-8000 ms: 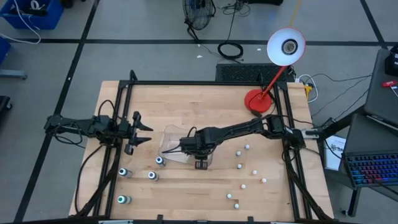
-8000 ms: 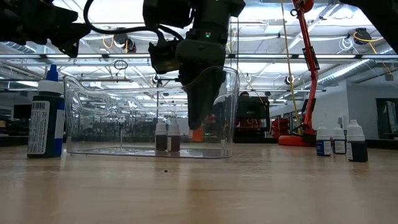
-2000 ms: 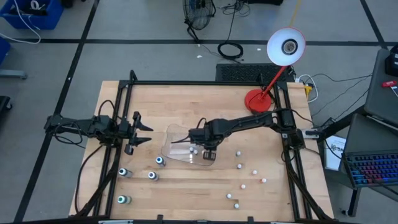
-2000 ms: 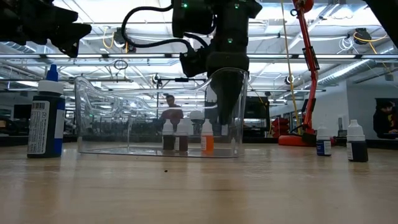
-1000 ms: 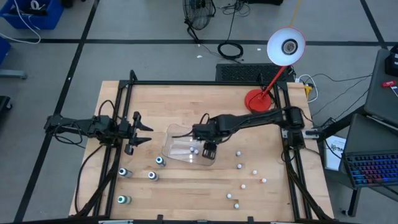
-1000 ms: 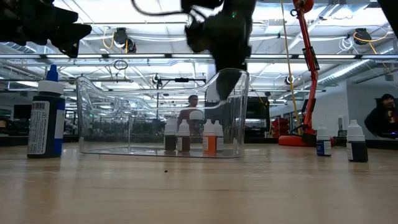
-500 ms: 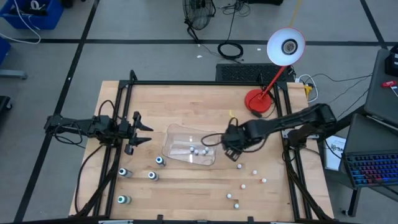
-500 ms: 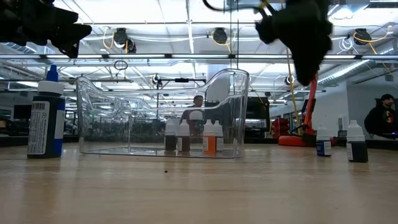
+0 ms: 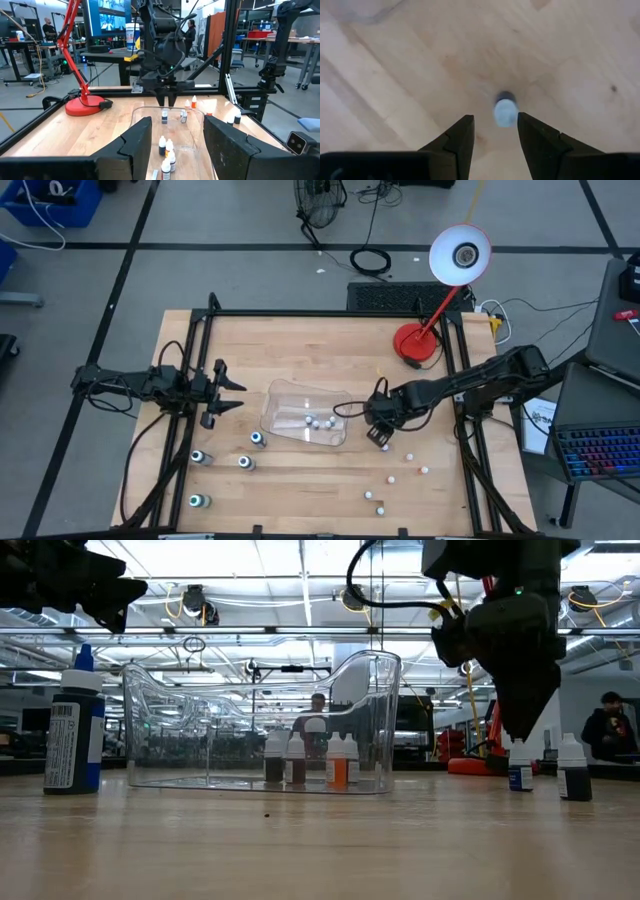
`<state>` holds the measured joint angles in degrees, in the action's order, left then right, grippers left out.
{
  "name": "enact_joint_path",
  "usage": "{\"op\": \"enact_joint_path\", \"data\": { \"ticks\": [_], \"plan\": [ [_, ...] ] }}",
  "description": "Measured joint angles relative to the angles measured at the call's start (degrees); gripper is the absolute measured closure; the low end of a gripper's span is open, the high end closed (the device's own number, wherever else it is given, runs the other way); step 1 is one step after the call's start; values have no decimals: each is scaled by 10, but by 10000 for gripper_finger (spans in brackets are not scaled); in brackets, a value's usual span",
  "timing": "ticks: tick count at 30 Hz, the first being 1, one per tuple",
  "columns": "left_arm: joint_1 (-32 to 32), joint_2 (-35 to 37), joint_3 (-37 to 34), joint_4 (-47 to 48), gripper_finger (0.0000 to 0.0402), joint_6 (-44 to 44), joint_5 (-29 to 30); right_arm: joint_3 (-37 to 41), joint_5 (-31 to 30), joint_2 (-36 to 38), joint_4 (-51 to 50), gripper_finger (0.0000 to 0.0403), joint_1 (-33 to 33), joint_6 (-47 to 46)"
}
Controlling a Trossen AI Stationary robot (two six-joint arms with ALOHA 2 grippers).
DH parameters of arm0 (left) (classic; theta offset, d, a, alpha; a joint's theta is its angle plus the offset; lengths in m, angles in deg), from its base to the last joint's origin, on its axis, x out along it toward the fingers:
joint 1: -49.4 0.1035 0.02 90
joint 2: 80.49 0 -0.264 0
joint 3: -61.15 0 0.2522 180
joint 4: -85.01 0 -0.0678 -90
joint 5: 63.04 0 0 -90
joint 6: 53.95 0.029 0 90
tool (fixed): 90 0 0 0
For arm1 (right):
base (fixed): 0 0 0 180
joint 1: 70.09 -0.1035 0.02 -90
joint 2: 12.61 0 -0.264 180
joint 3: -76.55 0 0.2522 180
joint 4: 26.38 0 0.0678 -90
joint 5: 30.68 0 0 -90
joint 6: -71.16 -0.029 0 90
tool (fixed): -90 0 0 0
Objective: Pick & Place food coloring
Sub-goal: Put the small blue food coloring bottle into the transparent bin
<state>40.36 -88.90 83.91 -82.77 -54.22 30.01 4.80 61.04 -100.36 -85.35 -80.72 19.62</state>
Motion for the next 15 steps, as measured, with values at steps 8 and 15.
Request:
{"op": "enact_joint_path", "data": {
  "ticks": [8,15],
  "plan": [
    [0,0,0,0,220,0,0,28,-2,0,31,264,2,1],
    [0,0,0,0,220,0,0,59,-1,0,83,264,2,7]
  ]
}}
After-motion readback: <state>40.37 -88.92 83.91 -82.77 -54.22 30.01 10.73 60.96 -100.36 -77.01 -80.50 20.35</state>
